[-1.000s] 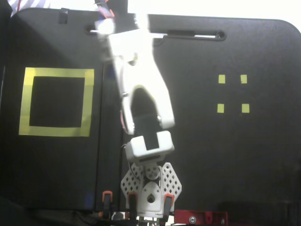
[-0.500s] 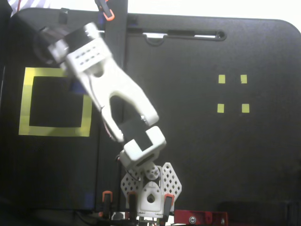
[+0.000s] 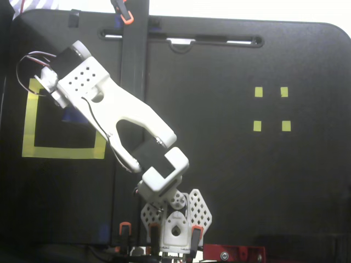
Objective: Grasp the block and place it in the designated area.
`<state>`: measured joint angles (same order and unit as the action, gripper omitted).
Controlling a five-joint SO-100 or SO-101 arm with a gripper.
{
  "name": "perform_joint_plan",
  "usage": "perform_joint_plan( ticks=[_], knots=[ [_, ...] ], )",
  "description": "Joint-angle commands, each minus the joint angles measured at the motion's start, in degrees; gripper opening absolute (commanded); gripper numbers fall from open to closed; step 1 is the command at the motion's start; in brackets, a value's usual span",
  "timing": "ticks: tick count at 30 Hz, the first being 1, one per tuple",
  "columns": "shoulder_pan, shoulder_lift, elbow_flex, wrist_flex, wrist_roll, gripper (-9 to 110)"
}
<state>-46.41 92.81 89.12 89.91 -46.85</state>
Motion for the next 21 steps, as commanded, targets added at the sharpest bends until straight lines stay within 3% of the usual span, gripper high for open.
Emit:
perform_joint_plan(
  ticks=[1, 21],
  knots=[
    [-0.09, 0.00, -2.64, -0.79, 0.35, 23],
    [-3.34, -19.42, -2.64, -13.01, 3.08, 23]
  ],
)
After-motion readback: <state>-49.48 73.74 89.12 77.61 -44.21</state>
